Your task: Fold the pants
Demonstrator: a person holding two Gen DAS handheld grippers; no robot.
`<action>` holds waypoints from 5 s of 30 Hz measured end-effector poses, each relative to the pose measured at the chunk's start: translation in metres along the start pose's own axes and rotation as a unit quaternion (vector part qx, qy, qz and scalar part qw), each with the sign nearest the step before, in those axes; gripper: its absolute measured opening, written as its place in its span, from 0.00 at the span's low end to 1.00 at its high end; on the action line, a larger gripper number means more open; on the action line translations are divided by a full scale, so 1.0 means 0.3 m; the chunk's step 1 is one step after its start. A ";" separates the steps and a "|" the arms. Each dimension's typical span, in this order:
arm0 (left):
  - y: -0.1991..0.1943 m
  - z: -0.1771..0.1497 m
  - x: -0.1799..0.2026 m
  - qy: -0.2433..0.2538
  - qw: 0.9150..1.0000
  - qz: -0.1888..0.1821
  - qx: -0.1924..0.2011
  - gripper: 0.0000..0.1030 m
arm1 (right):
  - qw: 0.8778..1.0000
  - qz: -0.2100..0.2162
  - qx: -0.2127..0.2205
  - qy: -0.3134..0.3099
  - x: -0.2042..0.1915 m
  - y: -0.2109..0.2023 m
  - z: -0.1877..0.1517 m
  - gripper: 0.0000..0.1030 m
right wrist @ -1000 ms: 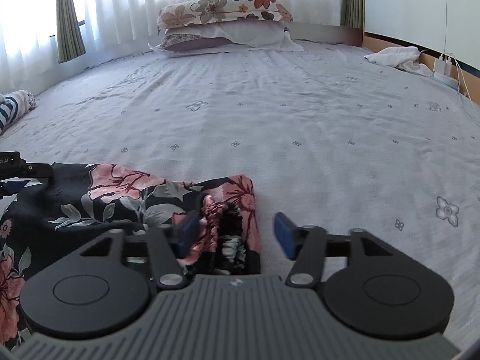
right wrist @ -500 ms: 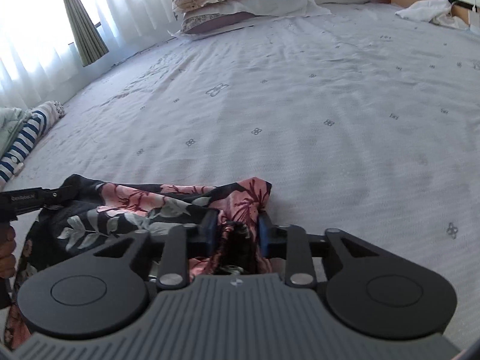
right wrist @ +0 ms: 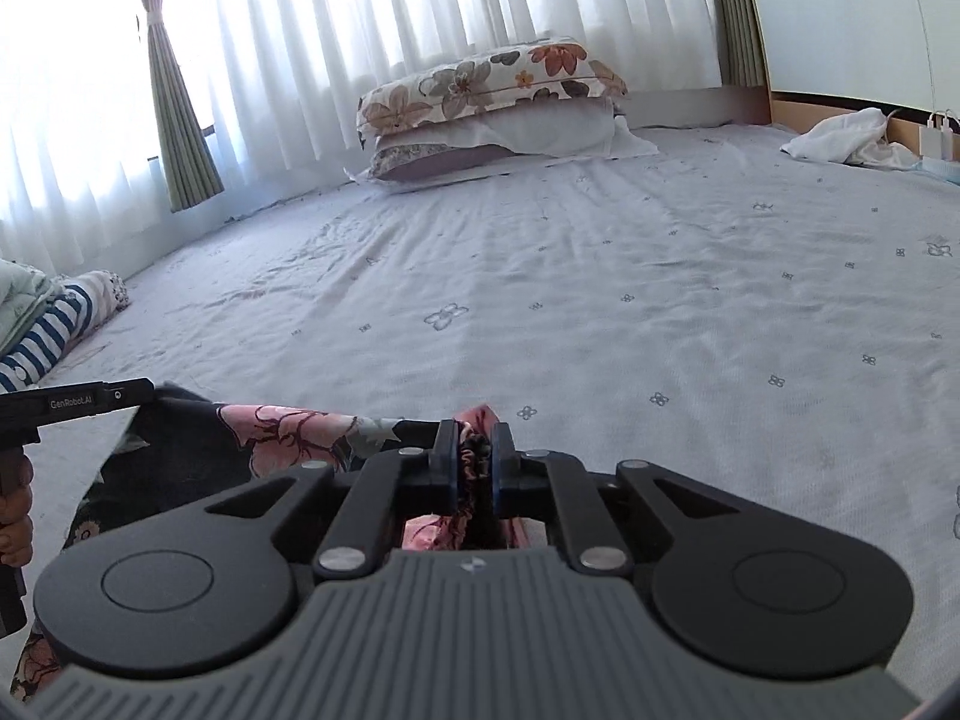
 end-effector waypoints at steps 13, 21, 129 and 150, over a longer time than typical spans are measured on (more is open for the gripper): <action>-0.191 -0.067 -0.042 -0.024 0.999 -0.026 -0.032 0.70 | 0.999 -0.020 0.013 -0.034 -0.046 -0.167 -0.033 0.56; -0.447 -0.196 0.021 -0.036 0.998 -0.041 -0.044 0.82 | 0.998 -0.014 0.033 -0.053 -0.127 -0.350 -0.131 0.66; -0.749 -0.549 0.152 0.013 0.995 0.034 -0.096 1.00 | 0.993 -0.040 -0.025 -0.107 -0.261 -0.560 -0.527 0.99; -0.749 -0.548 0.153 0.013 0.995 0.034 -0.096 1.00 | 0.993 -0.040 -0.025 -0.107 -0.261 -0.560 -0.528 0.99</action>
Point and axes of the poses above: each gripper's, at about its wrist camera, not at the fingertips, and y roughly the way its jaws point, x to its right, z to its top, the point moved 1 cm from there along y, roughly the way its jaws point, and after that the axes turned 6 degrees about x, right-handed, at the moved point
